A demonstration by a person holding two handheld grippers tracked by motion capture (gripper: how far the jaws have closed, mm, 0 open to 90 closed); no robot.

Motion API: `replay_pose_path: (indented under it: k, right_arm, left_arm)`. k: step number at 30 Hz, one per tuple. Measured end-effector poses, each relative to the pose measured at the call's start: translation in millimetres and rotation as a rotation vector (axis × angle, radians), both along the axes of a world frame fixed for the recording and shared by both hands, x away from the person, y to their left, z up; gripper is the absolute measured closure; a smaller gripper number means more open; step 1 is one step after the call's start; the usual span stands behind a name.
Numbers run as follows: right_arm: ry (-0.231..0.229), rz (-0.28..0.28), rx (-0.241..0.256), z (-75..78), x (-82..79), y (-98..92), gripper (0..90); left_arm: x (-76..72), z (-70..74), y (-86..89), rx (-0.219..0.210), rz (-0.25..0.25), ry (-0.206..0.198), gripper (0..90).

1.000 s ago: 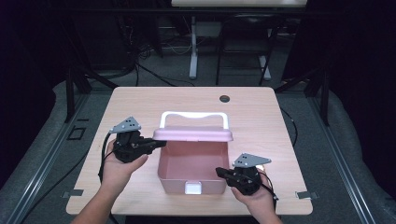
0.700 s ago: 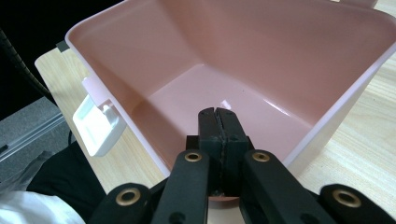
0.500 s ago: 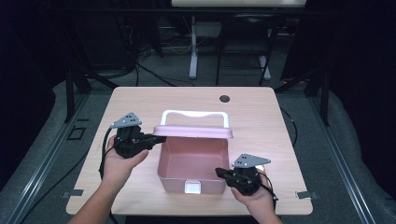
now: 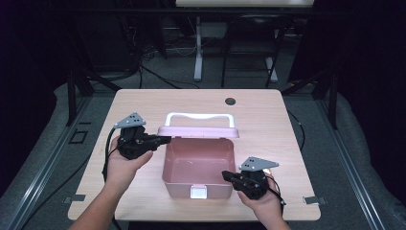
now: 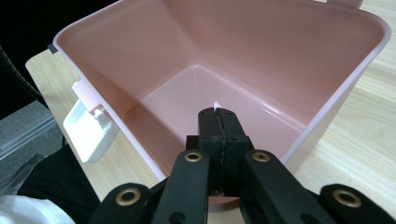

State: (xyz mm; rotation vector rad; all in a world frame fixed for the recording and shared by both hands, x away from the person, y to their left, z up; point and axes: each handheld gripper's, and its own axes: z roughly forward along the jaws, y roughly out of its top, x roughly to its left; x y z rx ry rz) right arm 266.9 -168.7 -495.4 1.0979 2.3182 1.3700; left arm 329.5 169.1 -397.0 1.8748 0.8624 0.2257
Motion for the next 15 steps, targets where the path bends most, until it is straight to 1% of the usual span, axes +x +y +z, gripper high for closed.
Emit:
replay_pose_path:
  k: [4, 7, 15]
  right_arm:
    - [-0.001, 0.000, 0.001, -0.1, 0.4, -0.3, 90.0]
    - [0.005, -0.003, 0.006, -0.1, 1.2, -0.9, 90.0]
    - [0.000, -0.008, 0.004, -0.2, 2.8, -1.9, 90.0]
  left_arm:
    - [2.2, 1.3, -0.1, -0.002, 0.002, 0.001, 89.9]
    - [3.0, 2.5, 0.0, 0.004, 0.003, 0.001, 89.9]
    - [4.4, 5.6, -0.6, 0.007, 0.004, -0.003, 89.9]
